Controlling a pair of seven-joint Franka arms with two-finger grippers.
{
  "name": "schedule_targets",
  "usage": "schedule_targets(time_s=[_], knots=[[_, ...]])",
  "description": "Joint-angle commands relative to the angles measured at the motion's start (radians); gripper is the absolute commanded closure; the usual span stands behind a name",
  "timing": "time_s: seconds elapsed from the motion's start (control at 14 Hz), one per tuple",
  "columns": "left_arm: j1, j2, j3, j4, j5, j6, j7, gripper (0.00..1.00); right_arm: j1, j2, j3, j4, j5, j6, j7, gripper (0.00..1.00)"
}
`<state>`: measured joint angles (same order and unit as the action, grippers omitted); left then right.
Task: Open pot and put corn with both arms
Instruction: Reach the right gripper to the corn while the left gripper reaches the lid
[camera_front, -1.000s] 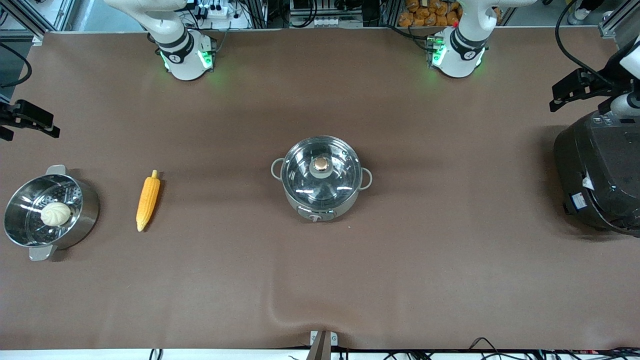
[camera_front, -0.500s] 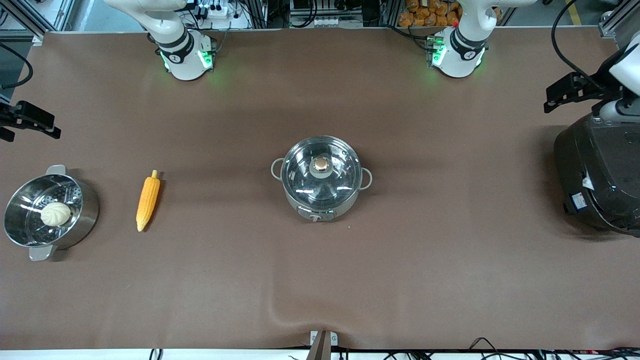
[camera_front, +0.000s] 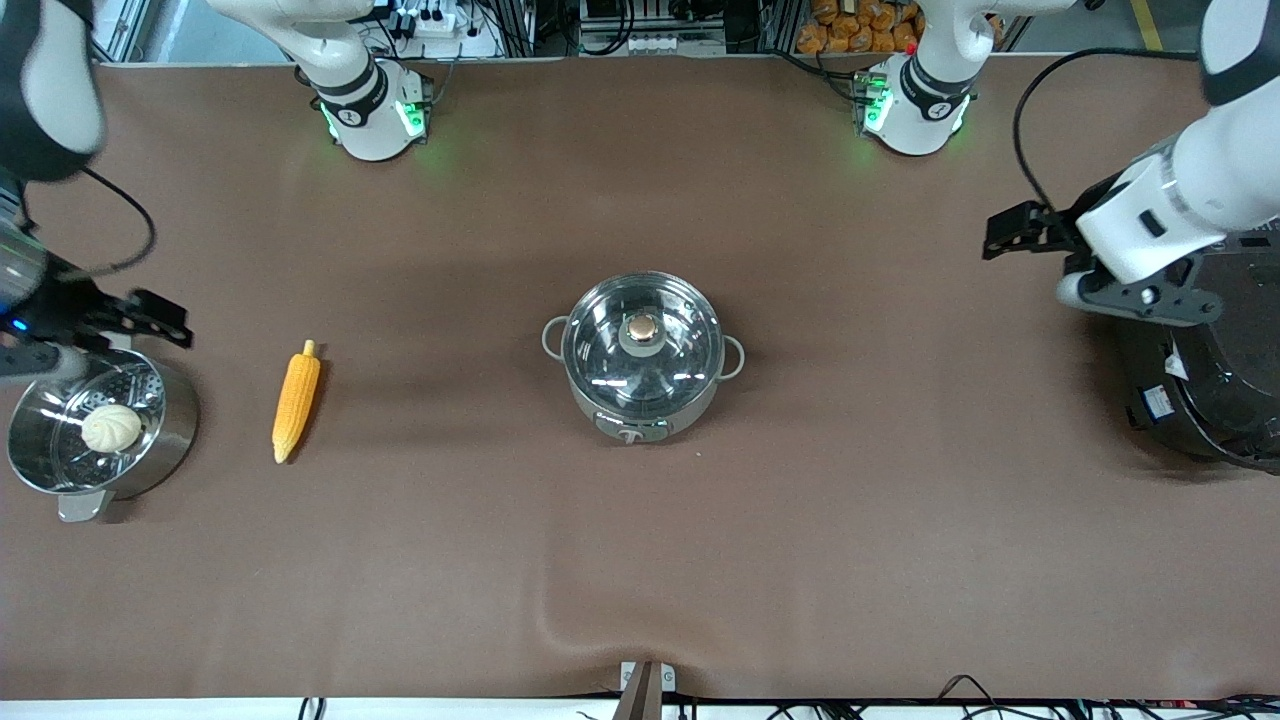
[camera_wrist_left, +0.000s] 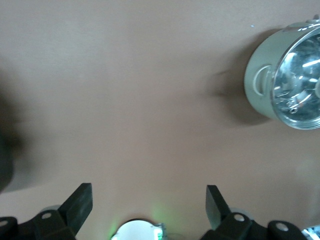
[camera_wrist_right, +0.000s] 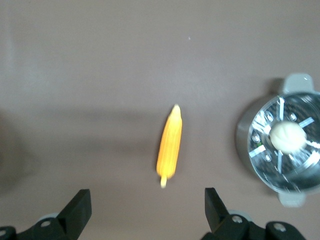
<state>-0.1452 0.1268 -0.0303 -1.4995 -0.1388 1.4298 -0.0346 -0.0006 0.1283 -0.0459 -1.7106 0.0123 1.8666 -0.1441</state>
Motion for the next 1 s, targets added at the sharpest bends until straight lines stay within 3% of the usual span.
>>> schedule_targets(time_s=[0.0, 0.21, 0.64, 0.93], knots=[[-0.077, 0.072, 0.003, 0.035, -0.025, 0.053, -0.146, 0.0, 0.005, 0.032, -0.002, -0.15, -0.002, 0.197, 0.003, 0.0], [-0.215, 0.157, 0.004, 0.036, -0.018, 0.188, -0.368, 0.0, -0.018, 0.16, -0.003, -0.161, -0.002, 0.276, 0.001, 0.0], [-0.462, 0.315, 0.01, 0.074, -0.01, 0.463, -0.804, 0.0, -0.042, 0.344, -0.005, -0.161, -0.015, 0.29, -0.003, 0.0], [-0.591, 0.433, 0.013, 0.128, 0.125, 0.523, -0.976, 0.0, -0.082, 0.439, -0.003, -0.156, 0.011, 0.322, 0.003, 0.0]])
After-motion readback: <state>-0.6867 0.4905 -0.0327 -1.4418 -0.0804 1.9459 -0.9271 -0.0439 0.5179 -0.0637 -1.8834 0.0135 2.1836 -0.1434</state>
